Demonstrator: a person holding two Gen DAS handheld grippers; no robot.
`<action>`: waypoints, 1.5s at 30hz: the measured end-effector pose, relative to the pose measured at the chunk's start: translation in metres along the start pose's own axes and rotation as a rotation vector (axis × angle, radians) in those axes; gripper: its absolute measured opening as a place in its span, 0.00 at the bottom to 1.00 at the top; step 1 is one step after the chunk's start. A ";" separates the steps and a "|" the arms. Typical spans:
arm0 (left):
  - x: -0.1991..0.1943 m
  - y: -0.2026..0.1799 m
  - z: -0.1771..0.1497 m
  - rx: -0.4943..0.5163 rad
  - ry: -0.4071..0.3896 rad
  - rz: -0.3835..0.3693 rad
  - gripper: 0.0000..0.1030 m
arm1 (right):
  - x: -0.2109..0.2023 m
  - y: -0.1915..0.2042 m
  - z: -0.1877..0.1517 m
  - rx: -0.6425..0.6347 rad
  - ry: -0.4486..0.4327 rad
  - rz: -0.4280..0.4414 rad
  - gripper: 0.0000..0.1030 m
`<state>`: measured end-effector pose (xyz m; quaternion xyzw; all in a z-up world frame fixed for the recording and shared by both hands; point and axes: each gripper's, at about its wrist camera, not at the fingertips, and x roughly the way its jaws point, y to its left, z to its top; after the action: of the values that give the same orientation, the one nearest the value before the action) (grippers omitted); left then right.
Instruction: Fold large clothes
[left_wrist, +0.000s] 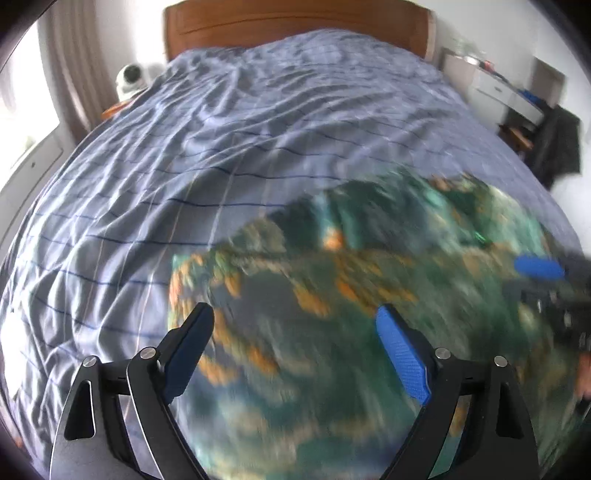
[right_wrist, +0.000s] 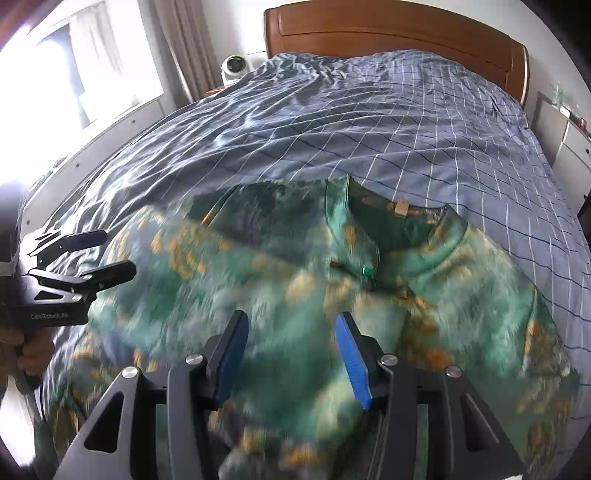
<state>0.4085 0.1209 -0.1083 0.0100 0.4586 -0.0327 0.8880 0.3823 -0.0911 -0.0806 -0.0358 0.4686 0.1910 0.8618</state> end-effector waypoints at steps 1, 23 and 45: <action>0.009 0.005 0.004 -0.026 0.014 0.004 0.88 | 0.008 -0.001 0.004 0.007 0.006 -0.002 0.49; -0.004 -0.004 -0.082 0.061 0.044 0.044 0.89 | 0.008 0.015 -0.062 -0.060 0.095 -0.002 0.49; -0.131 -0.063 -0.257 0.194 0.145 -0.087 0.91 | -0.163 -0.026 -0.293 0.102 0.171 -0.147 0.52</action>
<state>0.1194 0.0763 -0.1492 0.0783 0.5163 -0.1144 0.8451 0.0793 -0.2341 -0.1138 -0.0420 0.5455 0.0996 0.8311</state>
